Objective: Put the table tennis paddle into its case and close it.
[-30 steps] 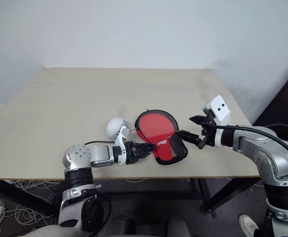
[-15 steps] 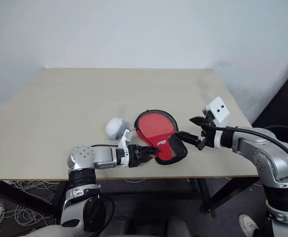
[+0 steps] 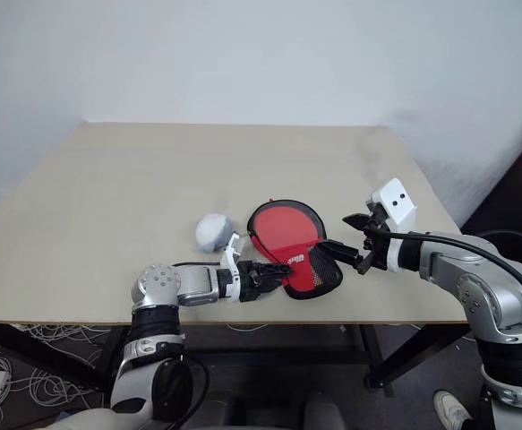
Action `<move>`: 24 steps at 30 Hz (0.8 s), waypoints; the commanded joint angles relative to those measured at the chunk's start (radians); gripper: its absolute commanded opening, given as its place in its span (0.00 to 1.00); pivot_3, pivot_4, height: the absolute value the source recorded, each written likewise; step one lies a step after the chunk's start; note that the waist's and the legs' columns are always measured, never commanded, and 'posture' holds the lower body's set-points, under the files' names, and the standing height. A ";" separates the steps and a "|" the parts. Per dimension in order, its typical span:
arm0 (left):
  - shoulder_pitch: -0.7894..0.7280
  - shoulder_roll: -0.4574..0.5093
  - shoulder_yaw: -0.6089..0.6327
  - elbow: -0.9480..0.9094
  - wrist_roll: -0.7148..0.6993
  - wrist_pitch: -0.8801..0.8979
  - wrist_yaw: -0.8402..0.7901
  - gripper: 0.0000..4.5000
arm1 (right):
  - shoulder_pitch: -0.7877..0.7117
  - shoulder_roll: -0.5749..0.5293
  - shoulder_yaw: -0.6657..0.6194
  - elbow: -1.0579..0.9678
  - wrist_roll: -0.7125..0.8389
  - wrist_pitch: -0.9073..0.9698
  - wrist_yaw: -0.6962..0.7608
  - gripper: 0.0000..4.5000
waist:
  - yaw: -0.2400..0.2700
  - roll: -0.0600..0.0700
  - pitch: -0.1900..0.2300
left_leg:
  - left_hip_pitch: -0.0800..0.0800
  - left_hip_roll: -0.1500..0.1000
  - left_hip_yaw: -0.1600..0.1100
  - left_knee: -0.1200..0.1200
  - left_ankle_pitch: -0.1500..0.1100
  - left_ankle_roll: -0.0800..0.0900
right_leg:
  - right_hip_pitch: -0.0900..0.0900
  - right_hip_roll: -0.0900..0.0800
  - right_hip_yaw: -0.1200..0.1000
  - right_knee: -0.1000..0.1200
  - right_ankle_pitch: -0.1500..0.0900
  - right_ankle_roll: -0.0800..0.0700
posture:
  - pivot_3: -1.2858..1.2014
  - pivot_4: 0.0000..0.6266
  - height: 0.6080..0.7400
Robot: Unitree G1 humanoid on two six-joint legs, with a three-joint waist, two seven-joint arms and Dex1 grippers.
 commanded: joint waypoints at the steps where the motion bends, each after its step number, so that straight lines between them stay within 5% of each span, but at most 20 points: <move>1: -0.038 -0.029 0.005 0.055 0.024 -0.088 0.048 0.72 | -0.018 0.005 -0.025 -0.033 0.014 -0.009 -0.005 1.00 | -0.001 0.000 0.000 | 0.000 0.000 0.000 0.000 0.000 0.000 | 0.000 0.000 0.000 0.000 0.000 0.000 | 0.52 0.00 1.00; 19: -0.032 -0.016 -0.046 0.100 0.018 -0.108 0.212 0.72 | -0.023 0.023 -0.022 -0.045 0.020 -0.005 -0.021 1.00 | -0.007 -0.001 -0.002 | 0.015 0.000 -0.002 -0.002 -0.003 -0.005 | 0.013 -0.001 -0.003 -0.003 0.000 0.000 | 0.52 0.00 1.00; 24: -0.031 -0.002 -0.067 0.121 0.019 -0.107 0.224 0.36 | -0.029 0.021 -0.024 -0.047 0.024 -0.001 -0.024 1.00 | -0.006 -0.001 -0.002 | 0.016 0.000 -0.002 -0.003 -0.003 -0.006 | 0.013 -0.001 -0.003 -0.003 -0.001 0.000 | 0.52 0.00 1.00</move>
